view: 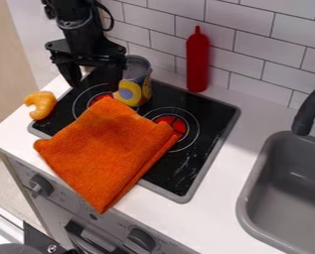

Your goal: Moved the orange cloth to the right burner

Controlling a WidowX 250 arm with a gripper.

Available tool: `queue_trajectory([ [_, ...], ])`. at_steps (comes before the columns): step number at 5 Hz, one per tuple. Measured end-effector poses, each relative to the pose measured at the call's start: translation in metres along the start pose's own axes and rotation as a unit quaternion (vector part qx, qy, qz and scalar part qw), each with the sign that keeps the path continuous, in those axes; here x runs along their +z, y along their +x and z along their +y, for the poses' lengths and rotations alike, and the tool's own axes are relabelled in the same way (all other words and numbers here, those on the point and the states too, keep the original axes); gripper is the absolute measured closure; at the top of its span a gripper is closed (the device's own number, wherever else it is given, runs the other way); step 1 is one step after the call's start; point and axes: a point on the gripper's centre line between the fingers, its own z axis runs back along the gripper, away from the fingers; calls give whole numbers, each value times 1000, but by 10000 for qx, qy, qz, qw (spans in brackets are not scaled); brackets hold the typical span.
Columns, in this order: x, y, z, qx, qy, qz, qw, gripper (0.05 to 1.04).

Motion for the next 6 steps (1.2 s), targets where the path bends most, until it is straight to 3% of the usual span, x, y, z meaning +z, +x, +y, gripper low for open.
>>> queue_trajectory([
  [1,-6,-7,-1,-23,-10,168,9999,85],
  [2,-8,-25,-1,-396,-40,520,9979,85],
  [3,-9,-37,9,-458,40,197,9987,127],
  [4,-16,-43,10,-613,38,90,9981,277],
  [5,-32,-56,1,-766,-119,-24,9970,599],
  [6,-48,-61,-8,-751,-127,51,9971,855],
])
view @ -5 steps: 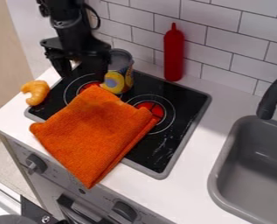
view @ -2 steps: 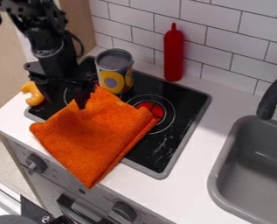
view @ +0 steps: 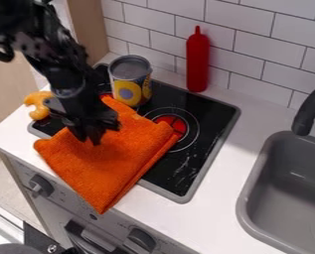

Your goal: Moved the orange cloth to the right burner

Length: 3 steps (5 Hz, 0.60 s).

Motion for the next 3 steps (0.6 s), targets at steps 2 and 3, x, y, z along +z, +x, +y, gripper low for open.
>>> queue_trajectory([
  [2,-15,-6,-3,-177,32,277,9995,1031],
  [3,-18,-7,-14,-82,33,407,9991,1031],
])
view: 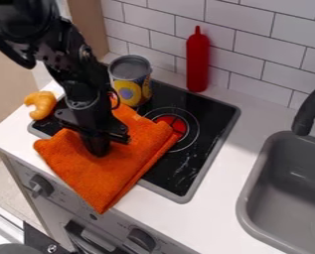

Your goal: Moved the orange cloth to the right burner

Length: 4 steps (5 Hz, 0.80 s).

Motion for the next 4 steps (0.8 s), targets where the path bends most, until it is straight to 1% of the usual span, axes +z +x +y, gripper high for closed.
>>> queue_trajectory([
  [1,0,2,-9,228,12,58,9997,1031],
  [2,-1,7,-20,586,-95,140,9981,1031],
  [3,1,13,-48,779,-236,114,9966,1032],
  [4,-1,11,-71,782,-285,174,9964,1031],
])
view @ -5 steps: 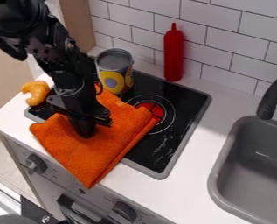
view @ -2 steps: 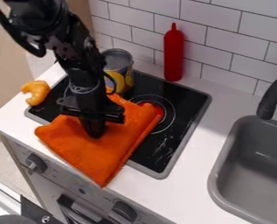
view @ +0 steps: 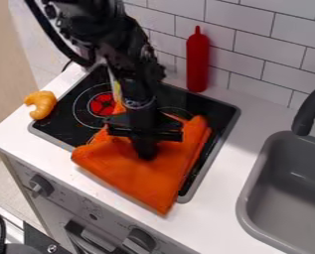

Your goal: Moved the orange cloth to the right burner

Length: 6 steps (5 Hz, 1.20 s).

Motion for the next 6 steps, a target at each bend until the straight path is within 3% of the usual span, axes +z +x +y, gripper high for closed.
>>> queue_trajectory([
  [2,-5,-1,-21,161,52,-10,9999,1032],
  [3,-6,4,-36,131,-46,-18,9999,1032],
  [5,-2,-8,-65,25,-207,325,9993,1032],
  [6,1,-5,-63,-74,-132,230,9996,1032],
])
